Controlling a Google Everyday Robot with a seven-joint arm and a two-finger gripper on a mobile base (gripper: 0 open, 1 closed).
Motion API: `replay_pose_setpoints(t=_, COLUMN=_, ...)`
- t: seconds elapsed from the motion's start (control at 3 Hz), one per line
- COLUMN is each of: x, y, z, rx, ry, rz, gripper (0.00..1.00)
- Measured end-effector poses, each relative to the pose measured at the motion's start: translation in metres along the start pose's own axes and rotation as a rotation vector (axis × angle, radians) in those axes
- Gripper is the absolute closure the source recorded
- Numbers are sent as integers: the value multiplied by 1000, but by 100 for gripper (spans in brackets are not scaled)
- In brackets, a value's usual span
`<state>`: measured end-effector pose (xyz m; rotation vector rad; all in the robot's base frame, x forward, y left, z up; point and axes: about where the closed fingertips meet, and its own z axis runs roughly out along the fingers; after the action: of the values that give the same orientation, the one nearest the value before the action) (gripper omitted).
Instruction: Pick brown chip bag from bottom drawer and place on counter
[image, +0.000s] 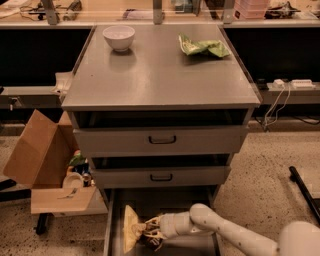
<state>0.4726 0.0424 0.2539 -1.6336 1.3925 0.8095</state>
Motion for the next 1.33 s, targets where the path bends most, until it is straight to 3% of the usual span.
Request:
replay_pose_setpoints(t=0.33, x=-42, y=3, z=-78, rx=112, ry=-68, rz=-99, gripper=100)
replay_pose_setpoints(t=0.67, x=-42, y=3, z=-78, rx=112, ry=-68, rz=-100, gripper=100)
replay_pose_setpoints(t=1.0, x=-76, y=-7, z=-98, rx=123, ry=-41, rz=-174, gripper=100)
replay_pose_setpoints(t=1.33, x=-152, y=-21, z=-144, rx=159, ry=-2, rz=-329, gripper=100)
